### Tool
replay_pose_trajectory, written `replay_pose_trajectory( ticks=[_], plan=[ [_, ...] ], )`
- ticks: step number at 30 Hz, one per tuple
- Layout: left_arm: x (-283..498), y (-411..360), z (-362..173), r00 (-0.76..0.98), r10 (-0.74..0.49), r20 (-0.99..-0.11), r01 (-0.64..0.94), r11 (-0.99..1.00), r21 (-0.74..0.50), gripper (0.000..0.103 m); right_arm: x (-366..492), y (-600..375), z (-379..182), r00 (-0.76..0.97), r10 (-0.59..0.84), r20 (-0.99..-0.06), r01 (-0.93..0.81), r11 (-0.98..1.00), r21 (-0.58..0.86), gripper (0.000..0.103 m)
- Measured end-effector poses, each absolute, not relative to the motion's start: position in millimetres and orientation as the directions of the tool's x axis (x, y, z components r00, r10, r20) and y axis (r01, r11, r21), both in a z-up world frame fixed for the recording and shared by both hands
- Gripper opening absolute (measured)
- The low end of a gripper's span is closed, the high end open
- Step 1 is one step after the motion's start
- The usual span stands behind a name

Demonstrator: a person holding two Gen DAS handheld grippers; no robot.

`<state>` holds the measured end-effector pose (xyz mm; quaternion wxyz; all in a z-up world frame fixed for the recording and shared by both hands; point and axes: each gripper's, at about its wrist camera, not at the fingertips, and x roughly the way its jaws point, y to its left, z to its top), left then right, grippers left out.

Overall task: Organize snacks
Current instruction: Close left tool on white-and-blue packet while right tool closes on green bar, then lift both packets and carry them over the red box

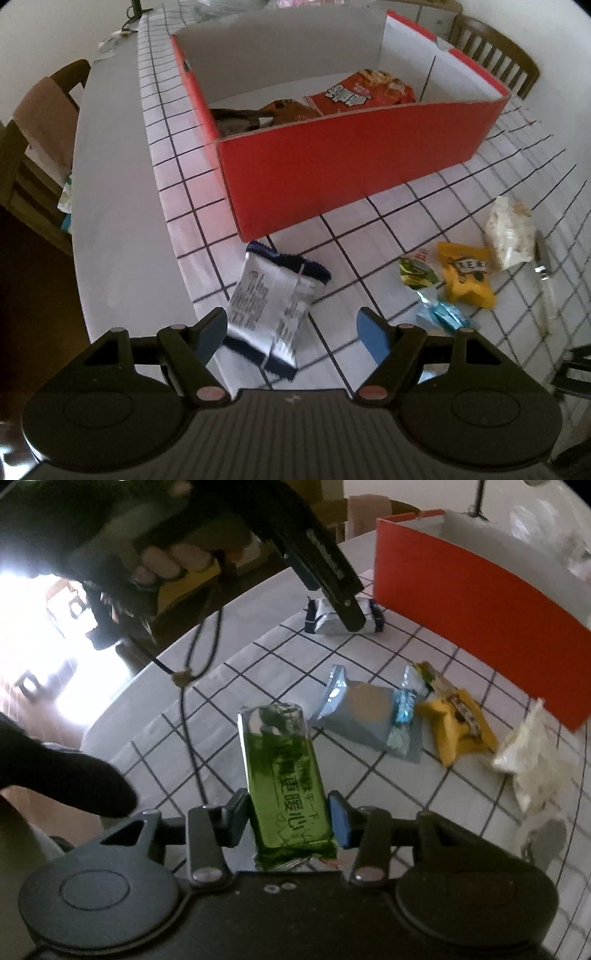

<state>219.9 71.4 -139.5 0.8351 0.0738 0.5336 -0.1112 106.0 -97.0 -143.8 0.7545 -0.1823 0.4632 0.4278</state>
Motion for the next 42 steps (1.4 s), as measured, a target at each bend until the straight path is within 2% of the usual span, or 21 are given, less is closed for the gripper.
replay_pose_trajectory(
  ticks=[8,10,12,15,21,31,42],
  plan=[
    [237,66,-162,0.389,-0.041,-0.920,0.274,0.959,0.074,0.077,105,-104,-143,0.192,0.495,-0.847,-0.779,0.602,0.176,0.043],
    [237,67,-162,0.396,-0.043,-0.917,0.270,0.960,0.071,0.074,105,-104,-144,0.191,0.497,-0.847,-0.774,0.607,0.181,0.043],
    [236,66,-161,0.403,-0.047,-0.914,0.271,0.960,0.070,0.060,106,-103,-145,0.190,0.499,-0.846,-0.770,0.610,0.187,0.042],
    [233,63,-160,0.408,-0.041,-0.912,0.265,0.961,0.076,0.049,106,-103,-146,0.189,0.503,-0.844,-0.766,0.613,0.194,0.042],
    [222,68,-157,0.421,-0.029,-0.906,0.183,0.982,0.054,0.046,107,-102,-146,0.188,0.511,-0.839,-0.750,0.626,0.213,0.042],
    [180,99,-139,0.439,-0.078,-0.895,-0.007,0.996,-0.090,0.046,105,-109,-143,0.203,0.542,-0.816,-0.694,0.667,0.270,0.042],
    [140,112,-109,0.485,-0.098,-0.869,-0.103,0.980,-0.168,0.046,103,-131,-132,0.266,0.577,-0.772,-0.572,0.739,0.356,0.041]
  ],
)
